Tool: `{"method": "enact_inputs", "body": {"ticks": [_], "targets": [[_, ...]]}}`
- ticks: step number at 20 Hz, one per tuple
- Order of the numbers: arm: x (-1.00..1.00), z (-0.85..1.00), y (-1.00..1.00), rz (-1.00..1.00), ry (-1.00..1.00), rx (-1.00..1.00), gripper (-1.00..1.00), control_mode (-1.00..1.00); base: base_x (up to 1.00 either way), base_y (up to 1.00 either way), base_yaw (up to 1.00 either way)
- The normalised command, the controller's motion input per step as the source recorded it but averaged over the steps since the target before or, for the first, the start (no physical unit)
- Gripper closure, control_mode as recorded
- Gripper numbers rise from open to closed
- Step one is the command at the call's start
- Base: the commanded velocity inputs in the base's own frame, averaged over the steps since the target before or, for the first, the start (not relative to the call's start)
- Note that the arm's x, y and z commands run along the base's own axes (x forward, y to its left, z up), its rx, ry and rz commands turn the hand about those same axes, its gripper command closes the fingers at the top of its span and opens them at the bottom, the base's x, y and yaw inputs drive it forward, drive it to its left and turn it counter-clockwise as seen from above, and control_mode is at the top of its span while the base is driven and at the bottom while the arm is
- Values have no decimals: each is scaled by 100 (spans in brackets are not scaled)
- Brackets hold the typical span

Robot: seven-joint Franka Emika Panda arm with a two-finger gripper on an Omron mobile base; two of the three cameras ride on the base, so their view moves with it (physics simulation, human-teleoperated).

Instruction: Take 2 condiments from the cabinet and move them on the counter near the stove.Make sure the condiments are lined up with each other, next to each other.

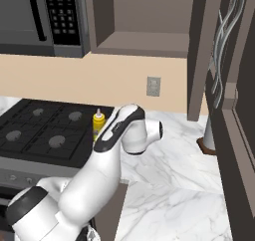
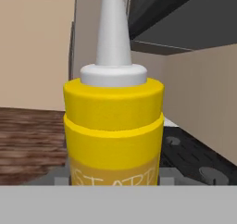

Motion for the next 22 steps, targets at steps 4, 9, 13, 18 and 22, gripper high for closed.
{"method": "enact_inputs", "body": {"ticks": [4,9,13,18,22], "targets": [[0,-11,0,0,0,0,100,-100,0,0,0],[4,-18,0,0,0,0,100,-100,0,0,0],[1,-43,2,0,0,-1,100,-100,0,0,0],[0,-29,1,0,0,0,100,-100,0,0,0],[2,-27,0,0,0,-1,100,-100,0,0,0]]}}
